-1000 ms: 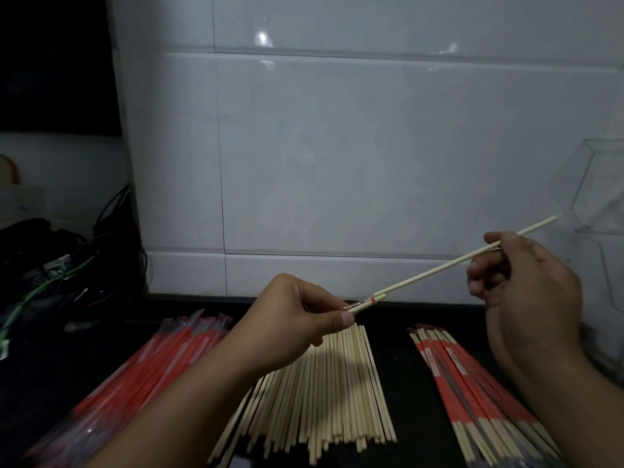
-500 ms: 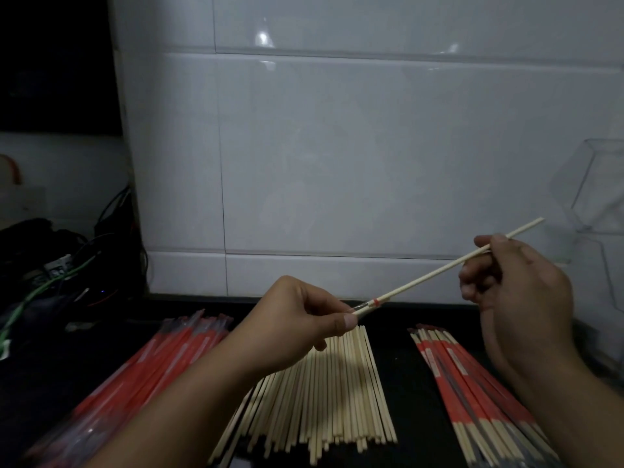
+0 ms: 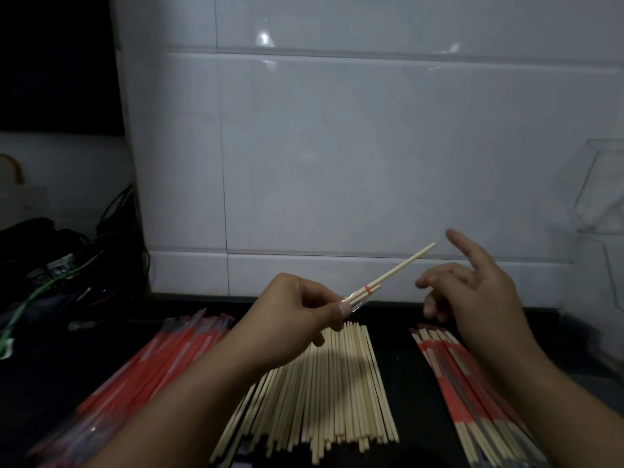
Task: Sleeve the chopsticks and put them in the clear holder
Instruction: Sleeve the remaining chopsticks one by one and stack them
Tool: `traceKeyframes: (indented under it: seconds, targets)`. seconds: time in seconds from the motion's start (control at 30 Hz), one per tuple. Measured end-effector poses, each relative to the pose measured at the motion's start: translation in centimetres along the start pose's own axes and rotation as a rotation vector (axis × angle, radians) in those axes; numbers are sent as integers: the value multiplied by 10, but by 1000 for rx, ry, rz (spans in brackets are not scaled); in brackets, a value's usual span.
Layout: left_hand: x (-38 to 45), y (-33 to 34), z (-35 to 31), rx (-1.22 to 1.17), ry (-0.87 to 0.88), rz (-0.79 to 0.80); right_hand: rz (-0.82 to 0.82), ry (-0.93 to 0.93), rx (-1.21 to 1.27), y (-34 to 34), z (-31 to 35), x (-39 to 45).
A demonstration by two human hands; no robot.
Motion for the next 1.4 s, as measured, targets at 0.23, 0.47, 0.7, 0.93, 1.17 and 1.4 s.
traceKeyframes:
  seconds: [0.23,0.47,0.7,0.93,1.17,1.4]
  targets:
    - [-1,2,-1,2,-2,2,575,99,-200,61,-15,-33]
    - [-1,3,-1,-6,6,-5,350,139,-14,52,-18,-25]
    - [-2,14,-9,14,56,54,202,151,74,39,-26,-21]
    - [-3,9,-8,52,44,68,38,66,41,13,-16,-7]
    - [-3,11,-7,102,46,80,-49,121,215,-1,-22,1]
    - [-1,13,-6,133,58,102,-37,149,205,-2,-30,6]
Point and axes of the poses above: each hand's wrist, its own x-axis towards the middle knuckle, its own y-axis out of the palm, z = x × y, the point moved 9 cm from there along x, towards the middle knuckle, and after that the axes turned 11 degrees about x, right-handed, at the moved point
